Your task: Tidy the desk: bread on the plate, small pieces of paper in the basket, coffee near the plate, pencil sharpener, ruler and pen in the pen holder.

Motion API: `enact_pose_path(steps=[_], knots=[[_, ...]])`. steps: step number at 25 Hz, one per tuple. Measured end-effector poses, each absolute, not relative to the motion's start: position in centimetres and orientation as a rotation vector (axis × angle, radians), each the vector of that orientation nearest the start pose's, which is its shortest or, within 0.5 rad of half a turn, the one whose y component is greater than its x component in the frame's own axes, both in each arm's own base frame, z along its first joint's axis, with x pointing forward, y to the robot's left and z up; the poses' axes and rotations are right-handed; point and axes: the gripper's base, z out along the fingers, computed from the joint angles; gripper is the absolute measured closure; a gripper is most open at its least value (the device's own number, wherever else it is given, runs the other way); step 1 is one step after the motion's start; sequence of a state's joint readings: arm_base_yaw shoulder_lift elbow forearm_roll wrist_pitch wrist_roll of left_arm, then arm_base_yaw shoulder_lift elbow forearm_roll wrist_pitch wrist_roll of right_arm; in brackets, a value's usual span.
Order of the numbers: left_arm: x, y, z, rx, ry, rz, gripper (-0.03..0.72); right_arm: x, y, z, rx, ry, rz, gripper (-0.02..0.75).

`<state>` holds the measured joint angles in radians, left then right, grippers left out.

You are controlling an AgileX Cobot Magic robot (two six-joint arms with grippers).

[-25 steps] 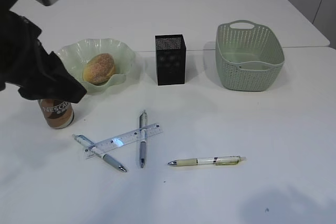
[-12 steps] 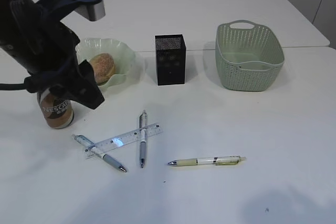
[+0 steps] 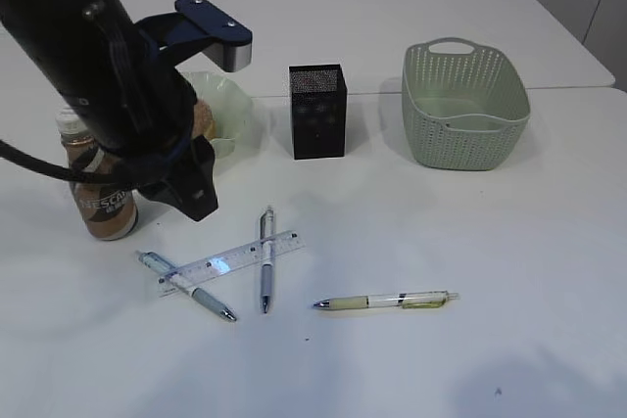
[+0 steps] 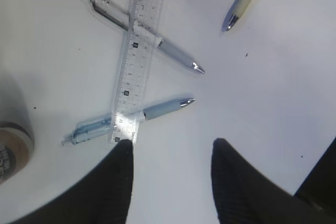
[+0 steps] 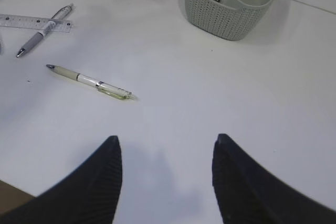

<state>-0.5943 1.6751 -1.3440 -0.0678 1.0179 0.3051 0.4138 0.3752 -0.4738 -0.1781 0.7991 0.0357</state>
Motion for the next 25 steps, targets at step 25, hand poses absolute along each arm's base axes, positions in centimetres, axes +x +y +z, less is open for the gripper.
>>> enact_pose_path(steps=[25], knots=[[28.9, -20.8, 25.2, 1.240, 2.625, -0.125, 0.348, 5.9, 1.5, 28.1, -0.448, 2.080, 0.083, 0.299]])
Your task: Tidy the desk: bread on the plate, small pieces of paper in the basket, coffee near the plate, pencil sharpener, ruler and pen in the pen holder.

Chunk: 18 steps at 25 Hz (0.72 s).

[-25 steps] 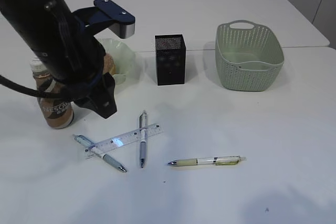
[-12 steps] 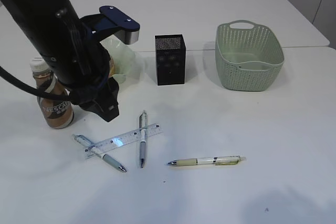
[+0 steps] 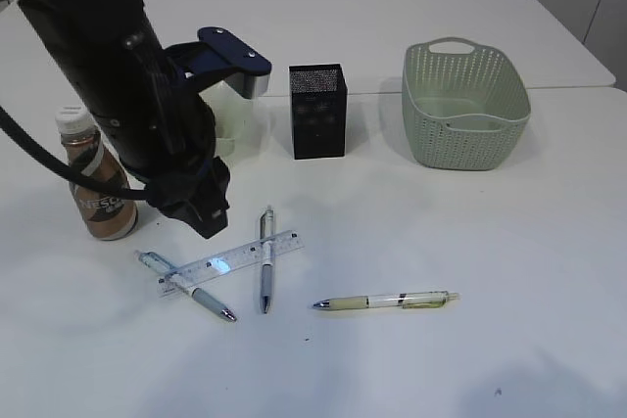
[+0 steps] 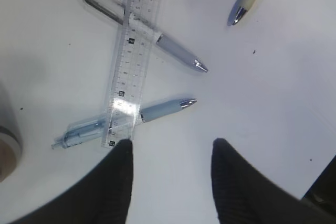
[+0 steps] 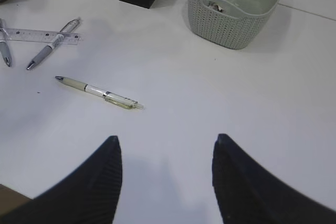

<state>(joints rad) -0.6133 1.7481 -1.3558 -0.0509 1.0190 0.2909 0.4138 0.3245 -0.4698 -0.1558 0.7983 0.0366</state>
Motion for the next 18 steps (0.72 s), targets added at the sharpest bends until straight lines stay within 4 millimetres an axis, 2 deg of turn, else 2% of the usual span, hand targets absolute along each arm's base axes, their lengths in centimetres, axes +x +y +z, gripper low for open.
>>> enact_pose_path(steps=[7, 18], knots=[[28.5, -23.1, 23.9, 1.336, 2.532, -0.050, 0.348, 5.9, 1.5, 28.1, -0.447, 2.076, 0.084, 0.299], [29.9, -24.2, 22.2, 1.319, 2.505, -0.053, 0.348, 5.8, 1.5, 28.1, -0.446, 2.078, 0.084, 0.299]])
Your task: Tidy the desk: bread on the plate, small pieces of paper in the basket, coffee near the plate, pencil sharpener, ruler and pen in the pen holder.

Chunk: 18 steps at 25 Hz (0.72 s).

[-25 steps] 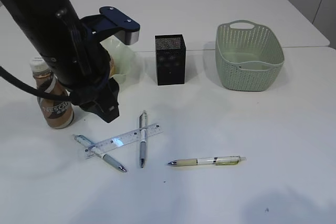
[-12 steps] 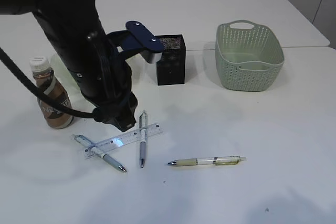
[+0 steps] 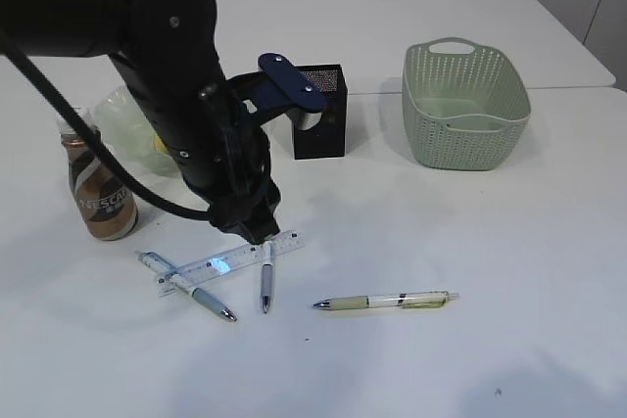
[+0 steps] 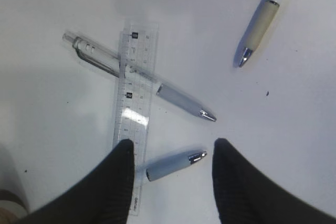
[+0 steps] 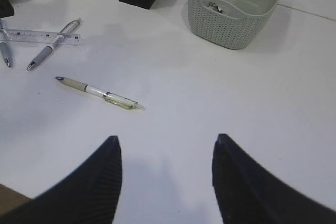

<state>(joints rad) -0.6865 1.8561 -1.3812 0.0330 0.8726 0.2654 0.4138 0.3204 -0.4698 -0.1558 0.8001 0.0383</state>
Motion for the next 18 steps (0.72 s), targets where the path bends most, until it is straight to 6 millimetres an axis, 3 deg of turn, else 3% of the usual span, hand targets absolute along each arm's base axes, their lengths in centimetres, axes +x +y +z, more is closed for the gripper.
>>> enact_pose_path(steps=[9, 18], knots=[[32.3, -26.2, 21.4, 1.310, 2.504, -0.060, 0.348, 5.8, 1.5, 28.1, -0.446, 2.078, 0.084, 0.299], [32.5, -26.9, 19.6, 1.389, 2.514, -0.047, 0.303, 5.8, 1.5, 28.1, -0.446, 2.078, 0.084, 0.299]])
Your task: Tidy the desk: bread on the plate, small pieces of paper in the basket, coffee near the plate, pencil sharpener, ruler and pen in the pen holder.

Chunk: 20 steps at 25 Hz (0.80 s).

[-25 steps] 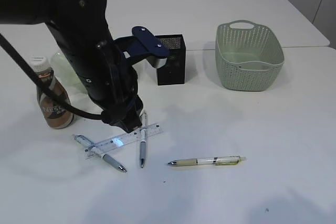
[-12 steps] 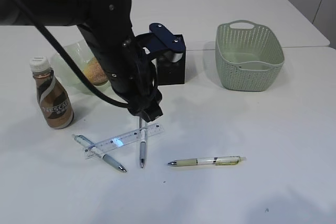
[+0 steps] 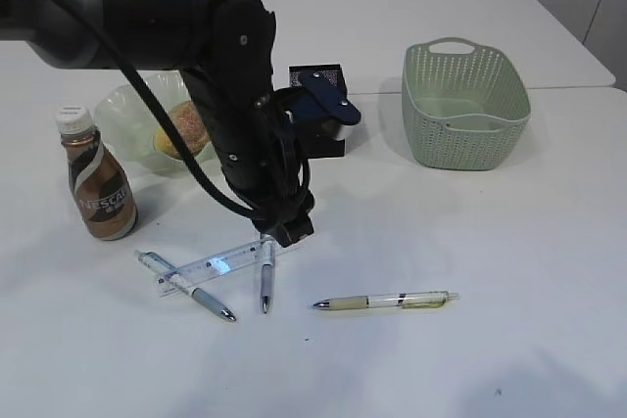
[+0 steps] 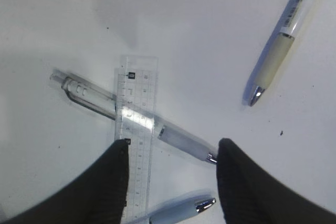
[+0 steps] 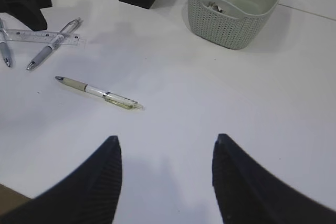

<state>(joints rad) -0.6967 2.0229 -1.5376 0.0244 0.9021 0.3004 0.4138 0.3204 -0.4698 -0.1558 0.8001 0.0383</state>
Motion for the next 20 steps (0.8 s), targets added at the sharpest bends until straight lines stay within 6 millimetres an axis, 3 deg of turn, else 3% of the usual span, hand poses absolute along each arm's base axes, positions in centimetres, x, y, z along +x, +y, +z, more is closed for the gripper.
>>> enact_pose_path(steps=[9, 20], knots=[[32.7, -27.6, 17.5, 1.429, 2.519, -0.040, 0.300, 5.8, 1.5, 28.1, -0.446, 2.078, 0.084, 0.299], [32.8, -27.8, 17.4, 1.494, 2.452, -0.035, 0.300, 5.8, 1.5, 28.1, -0.446, 2.078, 0.084, 0.299]])
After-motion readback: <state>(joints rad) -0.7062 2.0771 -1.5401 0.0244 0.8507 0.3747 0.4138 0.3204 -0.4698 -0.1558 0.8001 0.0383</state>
